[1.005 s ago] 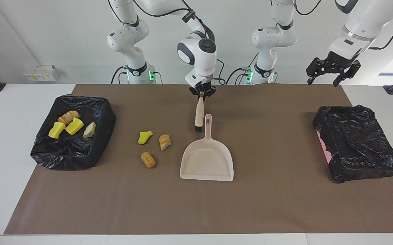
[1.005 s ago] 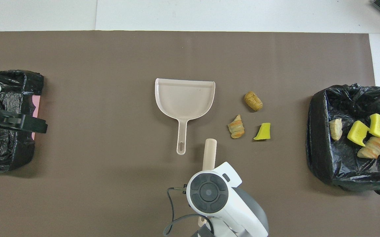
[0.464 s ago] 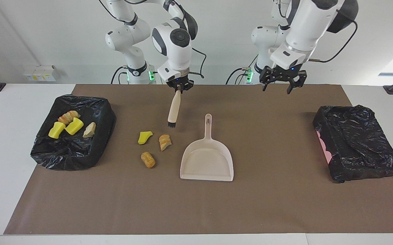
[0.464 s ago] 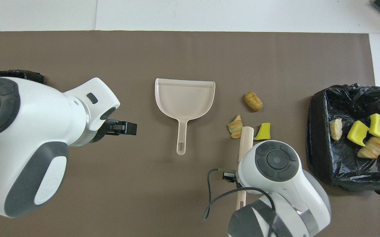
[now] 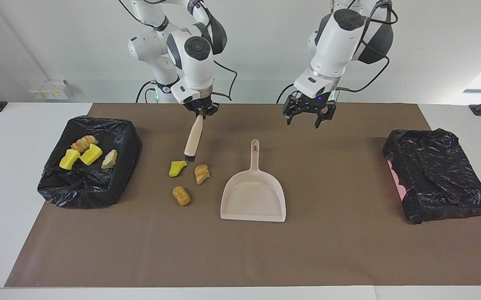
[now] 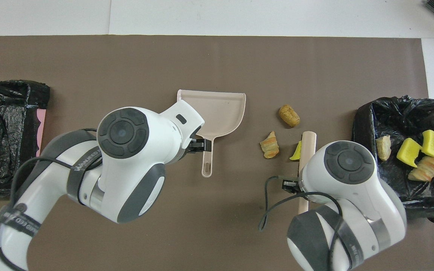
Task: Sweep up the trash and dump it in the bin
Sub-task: 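Set the dustpan down with the left gripper while the right gripper positions the brush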
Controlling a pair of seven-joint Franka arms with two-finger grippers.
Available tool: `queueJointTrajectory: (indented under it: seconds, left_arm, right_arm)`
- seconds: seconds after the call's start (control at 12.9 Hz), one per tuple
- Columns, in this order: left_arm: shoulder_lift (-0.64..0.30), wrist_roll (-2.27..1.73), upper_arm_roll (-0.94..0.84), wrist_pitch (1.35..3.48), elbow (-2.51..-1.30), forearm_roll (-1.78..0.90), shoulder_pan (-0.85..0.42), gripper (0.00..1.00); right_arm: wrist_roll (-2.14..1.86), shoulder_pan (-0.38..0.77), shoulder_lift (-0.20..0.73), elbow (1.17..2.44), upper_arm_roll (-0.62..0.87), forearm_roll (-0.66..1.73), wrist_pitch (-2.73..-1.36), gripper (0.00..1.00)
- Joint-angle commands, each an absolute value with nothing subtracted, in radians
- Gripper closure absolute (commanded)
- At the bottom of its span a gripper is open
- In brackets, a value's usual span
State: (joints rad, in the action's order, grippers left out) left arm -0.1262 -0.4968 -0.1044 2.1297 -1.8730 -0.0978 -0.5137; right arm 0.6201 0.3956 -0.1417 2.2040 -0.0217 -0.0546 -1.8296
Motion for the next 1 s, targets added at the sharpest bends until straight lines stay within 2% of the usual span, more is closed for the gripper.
queueJointTrajectory:
  seconds: [0.0,0.31,0.46,0.62,0.85,0.93]
  left_arm:
    - [-0.204,-0.537,-0.084,2.223,-1.871,-0.104,-0.564,0.0]
    - [-0.23,-0.561,-0.084,2.338,-1.951,-0.104,-0.609,0.0]
    - [-0.239,-0.561,-0.084,2.355,-1.965,-0.097,-0.627,0.0]
    - [-0.299,-0.551,-0.081,2.358,-1.922,-0.081,-0.629,0.0]
    - [-0.302,-0.551,-0.081,2.352,-1.917,-0.068,-0.629,0.0]
    - [-0.302,-0.551,-0.081,2.35,-1.917,-0.069,-0.629,0.18]
  right_arm:
    - [0.499,0.292,-0.141,2.218,-0.012,-0.074,-1.859,1.0]
    - [0.243,0.152,-0.127,2.236,-0.011,-0.068,-1.91,1.0]
    - [0.2,0.129,-0.112,2.256,-0.011,-0.063,-1.931,1.0]
    - [0.17,0.121,-0.074,2.26,-0.011,-0.063,-1.994,1.0]
    - [0.022,0.121,-0.022,2.211,-0.011,-0.064,-2.036,1.0]
    - [-0.03,0.121,0.018,2.183,-0.011,-0.071,-2.039,1.0]
